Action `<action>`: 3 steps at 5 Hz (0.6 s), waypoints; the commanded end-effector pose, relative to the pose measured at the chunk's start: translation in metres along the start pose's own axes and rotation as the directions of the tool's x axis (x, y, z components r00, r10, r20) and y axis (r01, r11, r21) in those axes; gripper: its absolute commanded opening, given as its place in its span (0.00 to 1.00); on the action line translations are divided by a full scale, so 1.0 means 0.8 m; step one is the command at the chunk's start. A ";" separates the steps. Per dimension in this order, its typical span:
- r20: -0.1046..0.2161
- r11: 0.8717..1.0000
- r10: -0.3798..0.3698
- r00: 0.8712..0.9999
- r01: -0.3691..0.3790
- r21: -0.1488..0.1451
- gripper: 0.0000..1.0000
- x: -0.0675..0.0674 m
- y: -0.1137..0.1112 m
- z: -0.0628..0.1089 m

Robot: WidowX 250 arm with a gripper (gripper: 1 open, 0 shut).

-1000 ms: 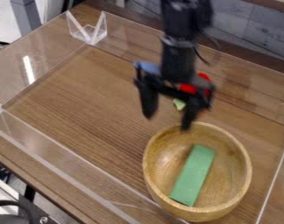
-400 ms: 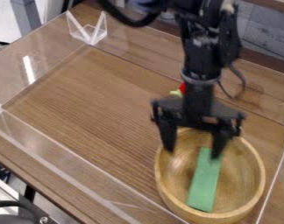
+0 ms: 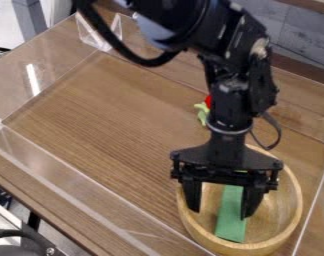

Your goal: Remove the green stick from the brown bowl and put it on the table

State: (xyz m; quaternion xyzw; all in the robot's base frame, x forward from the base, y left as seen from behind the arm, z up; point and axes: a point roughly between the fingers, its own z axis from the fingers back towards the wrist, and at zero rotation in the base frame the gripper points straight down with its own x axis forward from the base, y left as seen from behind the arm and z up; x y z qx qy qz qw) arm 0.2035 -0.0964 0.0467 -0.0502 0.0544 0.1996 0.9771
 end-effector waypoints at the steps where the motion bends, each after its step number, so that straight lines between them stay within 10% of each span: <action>1: 0.028 1.000 -0.001 1.000 0.001 -0.023 1.00 0.003 -0.003 -0.005; 3: 0.039 1.000 -0.026 0.999 0.026 -0.009 1.00 0.003 -0.001 -0.007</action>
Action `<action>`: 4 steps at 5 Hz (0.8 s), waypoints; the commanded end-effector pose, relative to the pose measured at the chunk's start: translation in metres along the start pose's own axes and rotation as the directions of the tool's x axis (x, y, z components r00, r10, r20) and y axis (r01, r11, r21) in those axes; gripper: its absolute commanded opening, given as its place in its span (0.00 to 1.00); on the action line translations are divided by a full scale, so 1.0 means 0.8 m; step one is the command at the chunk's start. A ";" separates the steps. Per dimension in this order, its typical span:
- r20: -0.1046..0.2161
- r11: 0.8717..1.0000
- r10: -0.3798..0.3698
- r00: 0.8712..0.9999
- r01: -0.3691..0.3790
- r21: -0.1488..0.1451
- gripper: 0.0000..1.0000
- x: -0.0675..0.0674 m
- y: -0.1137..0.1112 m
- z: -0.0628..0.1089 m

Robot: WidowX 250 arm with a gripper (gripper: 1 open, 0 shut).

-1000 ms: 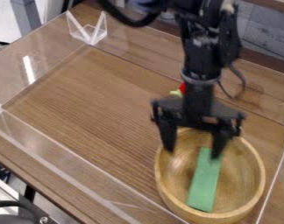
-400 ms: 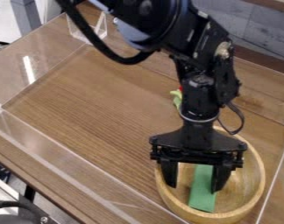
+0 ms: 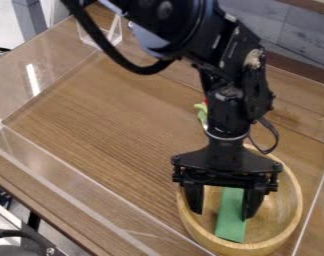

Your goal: Remove the green stick from the brown bowl and put it on the table

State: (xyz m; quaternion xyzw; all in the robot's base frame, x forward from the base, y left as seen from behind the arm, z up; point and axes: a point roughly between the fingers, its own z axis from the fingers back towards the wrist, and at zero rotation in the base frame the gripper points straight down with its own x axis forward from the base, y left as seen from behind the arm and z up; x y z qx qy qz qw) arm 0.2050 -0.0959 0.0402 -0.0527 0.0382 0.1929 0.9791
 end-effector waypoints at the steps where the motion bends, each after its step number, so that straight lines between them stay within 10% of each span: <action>1: 0.014 1.000 -0.003 1.000 0.003 0.007 1.00 0.003 -0.005 -0.012; 4: 0.038 0.998 0.058 0.998 -0.057 -0.019 1.00 0.016 -0.027 0.010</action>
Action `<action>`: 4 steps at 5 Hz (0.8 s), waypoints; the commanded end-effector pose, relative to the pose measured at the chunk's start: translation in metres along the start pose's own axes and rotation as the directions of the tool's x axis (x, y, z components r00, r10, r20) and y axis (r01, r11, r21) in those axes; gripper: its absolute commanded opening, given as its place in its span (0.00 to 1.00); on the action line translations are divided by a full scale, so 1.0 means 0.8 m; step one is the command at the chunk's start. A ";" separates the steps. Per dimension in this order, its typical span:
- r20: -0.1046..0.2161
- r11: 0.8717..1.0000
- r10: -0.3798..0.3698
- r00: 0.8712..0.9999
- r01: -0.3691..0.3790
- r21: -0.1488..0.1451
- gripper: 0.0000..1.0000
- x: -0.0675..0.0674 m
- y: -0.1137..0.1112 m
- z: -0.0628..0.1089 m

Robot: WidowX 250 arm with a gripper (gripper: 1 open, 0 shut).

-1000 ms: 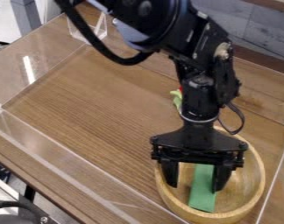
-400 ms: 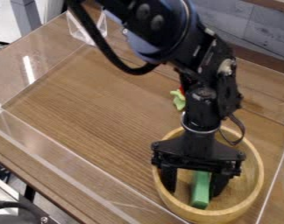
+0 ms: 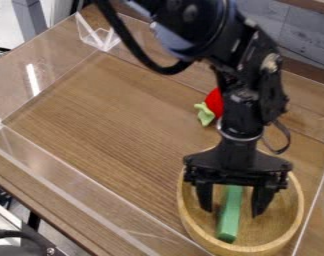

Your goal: Remove the green stick from the brown bowl and put it on the table

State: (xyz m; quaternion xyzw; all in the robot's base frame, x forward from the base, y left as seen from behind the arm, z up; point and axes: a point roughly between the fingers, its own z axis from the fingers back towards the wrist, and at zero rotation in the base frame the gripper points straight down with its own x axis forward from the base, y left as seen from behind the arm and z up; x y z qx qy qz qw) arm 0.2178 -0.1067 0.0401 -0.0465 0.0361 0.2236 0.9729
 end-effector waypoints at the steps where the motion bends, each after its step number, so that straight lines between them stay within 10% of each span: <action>1: 0.031 1.000 0.009 0.999 -0.008 -0.028 1.00 -0.001 0.010 0.005; 4: 0.062 0.997 0.054 0.997 -0.050 -0.051 1.00 0.005 0.033 0.025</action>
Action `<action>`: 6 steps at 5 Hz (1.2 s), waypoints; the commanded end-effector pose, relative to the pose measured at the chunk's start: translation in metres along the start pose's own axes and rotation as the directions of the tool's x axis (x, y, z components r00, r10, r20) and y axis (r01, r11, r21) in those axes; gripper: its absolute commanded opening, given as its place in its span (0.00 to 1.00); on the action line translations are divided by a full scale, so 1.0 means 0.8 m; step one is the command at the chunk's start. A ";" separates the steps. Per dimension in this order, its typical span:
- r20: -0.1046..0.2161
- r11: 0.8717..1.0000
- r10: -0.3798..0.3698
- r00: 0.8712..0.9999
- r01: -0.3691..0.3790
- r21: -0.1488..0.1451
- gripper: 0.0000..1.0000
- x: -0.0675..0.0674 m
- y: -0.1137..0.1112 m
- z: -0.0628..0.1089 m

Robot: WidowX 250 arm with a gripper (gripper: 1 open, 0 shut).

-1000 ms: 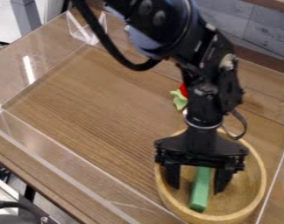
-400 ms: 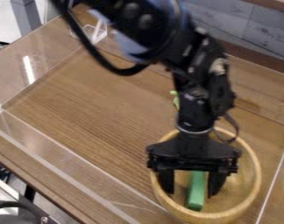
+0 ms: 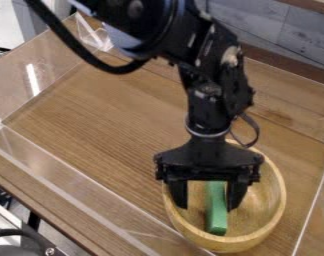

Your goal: Remove the green stick from the brown bowl and put it on the table

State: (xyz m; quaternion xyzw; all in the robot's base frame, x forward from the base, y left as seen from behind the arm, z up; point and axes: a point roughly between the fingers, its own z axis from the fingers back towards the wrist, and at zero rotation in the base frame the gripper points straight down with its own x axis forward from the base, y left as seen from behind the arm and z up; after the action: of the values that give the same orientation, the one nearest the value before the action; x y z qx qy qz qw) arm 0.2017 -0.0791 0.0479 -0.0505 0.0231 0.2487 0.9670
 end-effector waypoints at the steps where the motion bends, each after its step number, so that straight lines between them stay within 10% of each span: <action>1: 0.039 0.999 0.023 0.999 -0.022 -0.038 1.00 0.012 -0.006 0.017; 2: 0.039 0.998 0.047 0.998 -0.045 -0.036 0.00 0.022 -0.007 0.015; 4: 0.034 0.999 0.006 0.999 -0.005 -0.037 0.00 0.013 -0.013 0.020; 6: 0.035 0.998 0.042 0.999 -0.040 -0.057 0.00 0.041 0.014 0.049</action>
State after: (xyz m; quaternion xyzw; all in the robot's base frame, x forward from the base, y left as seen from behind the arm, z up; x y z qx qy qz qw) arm 0.2181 -0.0480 0.0717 -0.0618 0.0238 0.2729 0.9598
